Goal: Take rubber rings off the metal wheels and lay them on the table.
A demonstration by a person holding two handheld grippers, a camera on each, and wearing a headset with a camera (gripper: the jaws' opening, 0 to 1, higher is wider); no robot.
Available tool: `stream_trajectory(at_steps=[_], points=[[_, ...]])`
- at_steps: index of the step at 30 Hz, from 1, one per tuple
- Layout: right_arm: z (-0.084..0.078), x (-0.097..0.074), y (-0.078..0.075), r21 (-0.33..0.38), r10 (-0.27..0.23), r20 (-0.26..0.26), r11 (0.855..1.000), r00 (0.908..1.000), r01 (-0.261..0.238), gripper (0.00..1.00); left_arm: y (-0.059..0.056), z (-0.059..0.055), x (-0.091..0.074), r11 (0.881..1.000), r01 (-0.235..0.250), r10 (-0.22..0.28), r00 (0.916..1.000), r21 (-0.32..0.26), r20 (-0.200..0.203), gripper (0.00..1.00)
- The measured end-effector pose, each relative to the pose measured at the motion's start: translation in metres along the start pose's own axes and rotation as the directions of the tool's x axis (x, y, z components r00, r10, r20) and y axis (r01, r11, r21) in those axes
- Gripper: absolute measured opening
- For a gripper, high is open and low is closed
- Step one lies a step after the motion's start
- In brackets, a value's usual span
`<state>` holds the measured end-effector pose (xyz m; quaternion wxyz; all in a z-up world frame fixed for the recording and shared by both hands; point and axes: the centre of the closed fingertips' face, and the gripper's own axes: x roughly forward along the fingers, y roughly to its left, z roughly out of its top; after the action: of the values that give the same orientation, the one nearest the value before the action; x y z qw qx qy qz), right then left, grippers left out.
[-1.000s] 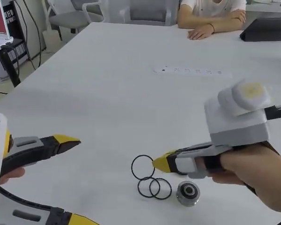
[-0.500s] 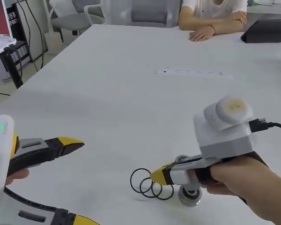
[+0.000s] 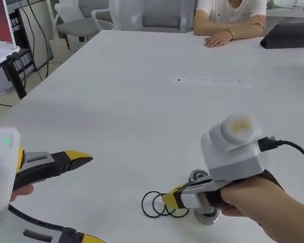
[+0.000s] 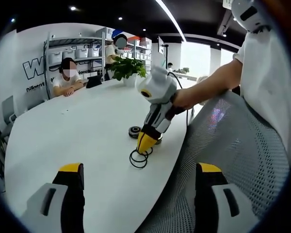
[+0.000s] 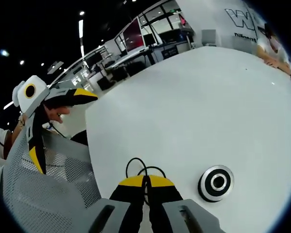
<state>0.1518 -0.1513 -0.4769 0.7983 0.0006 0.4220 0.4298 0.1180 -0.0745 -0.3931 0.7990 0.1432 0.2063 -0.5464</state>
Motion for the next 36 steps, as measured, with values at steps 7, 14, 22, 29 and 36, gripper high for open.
stream_trajectory(at_steps=[7,14,22,29,36], points=[[-0.003,0.004,-0.006,-0.028,-0.028,-0.013,0.999,0.9995,0.027,0.00,0.002,-0.002,0.000,1.000,-0.016,0.016,0.9998,-0.005,-0.007,0.94],[-0.003,0.004,-0.007,-0.053,-0.035,-0.019,0.998,0.9992,0.034,0.00,0.001,-0.001,0.000,1.000,-0.016,0.016,0.9999,-0.007,-0.006,0.93],[0.002,0.001,-0.007,-0.100,-0.044,-0.012,0.994,0.9989,0.043,0.05,-0.001,-0.001,0.000,1.000,-0.011,0.011,0.9998,0.000,-0.014,0.93],[0.009,-0.005,-0.010,-0.070,-0.043,0.012,0.997,0.9990,0.043,0.08,-0.002,-0.003,0.001,1.000,-0.005,0.005,0.9996,0.005,-0.029,0.93],[0.025,-0.020,-0.011,-0.068,-0.044,0.066,0.997,0.9969,0.048,0.12,0.000,-0.003,0.000,1.000,-0.004,0.005,0.9994,0.010,-0.035,0.94]])
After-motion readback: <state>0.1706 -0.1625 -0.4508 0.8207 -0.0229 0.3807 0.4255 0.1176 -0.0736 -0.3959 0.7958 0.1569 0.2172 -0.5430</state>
